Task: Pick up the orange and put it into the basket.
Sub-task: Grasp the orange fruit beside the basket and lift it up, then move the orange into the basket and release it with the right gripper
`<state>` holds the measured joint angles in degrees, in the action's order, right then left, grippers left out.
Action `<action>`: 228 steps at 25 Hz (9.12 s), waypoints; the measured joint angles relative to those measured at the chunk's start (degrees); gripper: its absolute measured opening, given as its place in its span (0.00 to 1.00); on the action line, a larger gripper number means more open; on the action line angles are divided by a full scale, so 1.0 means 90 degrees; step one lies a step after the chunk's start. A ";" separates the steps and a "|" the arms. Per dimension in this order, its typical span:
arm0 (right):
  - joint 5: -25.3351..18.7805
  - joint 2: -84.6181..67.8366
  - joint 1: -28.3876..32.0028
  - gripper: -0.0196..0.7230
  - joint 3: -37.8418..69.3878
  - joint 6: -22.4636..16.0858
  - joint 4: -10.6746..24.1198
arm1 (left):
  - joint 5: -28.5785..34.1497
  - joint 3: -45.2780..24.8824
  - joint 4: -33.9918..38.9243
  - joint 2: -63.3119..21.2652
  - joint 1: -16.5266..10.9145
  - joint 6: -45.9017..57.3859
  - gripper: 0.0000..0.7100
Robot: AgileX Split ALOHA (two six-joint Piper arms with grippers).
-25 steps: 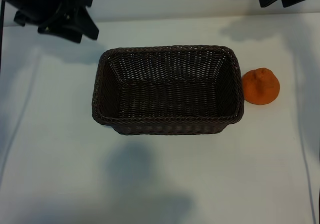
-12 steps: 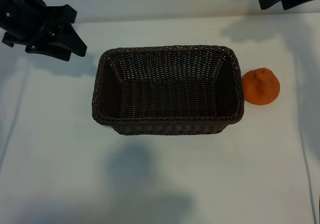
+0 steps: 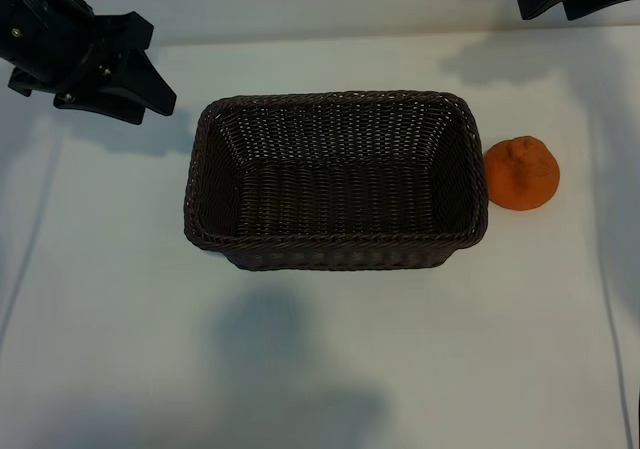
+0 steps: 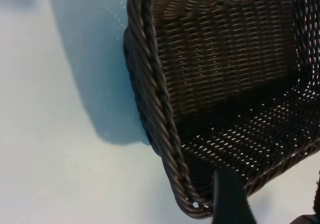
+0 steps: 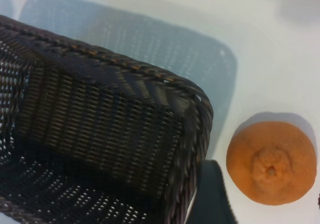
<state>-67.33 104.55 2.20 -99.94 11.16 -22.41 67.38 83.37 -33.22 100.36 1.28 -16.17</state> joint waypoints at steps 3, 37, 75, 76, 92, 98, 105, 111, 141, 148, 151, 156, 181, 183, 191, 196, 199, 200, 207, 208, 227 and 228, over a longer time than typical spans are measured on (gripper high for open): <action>0.0000 0.0000 0.0000 0.68 0.0000 0.0000 0.0000 | 0.0000 0.0020 0.0006 0.0000 0.0000 0.0000 0.63; -0.0264 0.0594 0.0000 0.70 0.0000 0.0006 0.0836 | 0.0000 0.0027 0.0006 0.0000 0.0000 -0.0134 0.63; -0.0283 0.1082 0.0000 0.70 0.0000 0.0442 0.1103 | 0.0000 0.0027 0.0006 0.0000 0.0000 -0.0168 0.63; -0.0283 0.1082 0.0000 0.70 0.0000 0.0442 0.1109 | 0.0000 0.0027 0.0006 0.0000 0.0000 -0.0168 0.63; -0.0277 0.1694 0.0000 0.67 0.0000 0.0324 0.1176 | 0.0000 0.0027 0.0006 0.0000 0.0000 -0.0175 0.63; -0.0238 0.1829 0.0000 0.67 0.0265 0.0295 0.1163 | 0.0000 0.0027 0.0011 0.0000 0.0000 -0.0175 0.63; -0.0240 0.1865 0.0000 0.67 0.0706 0.0295 0.1043 | 0.0000 0.0027 0.0011 0.0000 0.0000 -0.0260 0.63; -0.0240 0.1865 0.0000 0.67 0.0706 0.0335 0.0852 | 0.0000 0.0027 0.0016 0.0000 0.0000 -0.0273 0.63; -0.0026 0.2322 0.0000 0.43 0.0731 0.0447 0.0362 | 0.0000 0.0027 -0.0095 0.0000 0.0000 -0.0278 0.63; -0.0056 0.2309 0.0000 0.13 0.0731 0.0550 0.0441 | 0.0000 0.0027 -0.0095 0.0000 0.0000 -0.0278 0.63; -0.0179 0.2244 0.0000 0.13 0.0637 0.0542 0.0589 | 0.0000 0.0027 -0.0095 0.0000 0.0000 -0.0278 0.63; -0.0255 0.2152 0.0007 0.13 0.0203 0.0480 0.0766 | 0.0000 0.0027 -0.0095 0.0000 0.0000 -0.0278 0.63; -0.0322 0.0319 0.0092 0.12 0.0042 0.0091 0.1182 | 0.0000 0.0027 -0.0095 0.0000 0.0000 -0.0311 0.63; -0.0322 0.0299 0.0092 0.12 0.0042 0.0091 0.1068 | 0.0000 0.0027 -0.0095 0.0000 0.0000 -0.0311 0.63; -0.0327 0.0239 -0.0007 0.12 0.0042 0.0051 0.0880 | 0.0000 0.0027 -0.0095 0.0000 0.0000 -0.0311 0.63; -0.0327 0.0239 -0.0479 0.12 0.0042 0.0048 0.0880 | 0.0000 0.0027 -0.0095 0.0000 0.0000 -0.0318 0.63; -0.0327 0.0239 -0.0803 0.12 0.0042 0.0048 0.0856 | 0.0000 0.0027 -0.0095 0.0000 0.0000 -0.0326 0.63; -0.0327 0.0239 -0.0912 0.12 0.0042 0.0048 0.0849 | 0.0000 0.0027 -0.0095 0.0000 0.0000 -0.0325 0.63; -0.0327 0.0239 -0.1514 0.12 0.0042 0.0083 0.0286 | 0.0000 0.0027 -0.0095 0.0000 0.0000 -0.0325 0.63; -0.0327 0.0239 -0.1577 0.12 0.0042 0.0099 0.0198 | 0.0000 0.0027 -0.0095 0.0000 0.0000 -0.0325 0.63; 0.0454 0.0777 -0.2606 0.12 0.0042 0.0127 -0.0463 | 0.0000 0.0027 -0.0210 0.0000 0.0000 -0.0342 0.63; 0.0505 0.0827 -0.2606 0.12 0.0042 0.0127 -0.0478 | 0.0000 0.0027 -0.0228 0.0000 0.0000 -0.0342 0.63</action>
<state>-62.79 111.99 -21.25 -99.56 12.30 -26.71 67.38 83.61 -35.28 100.36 1.28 -19.25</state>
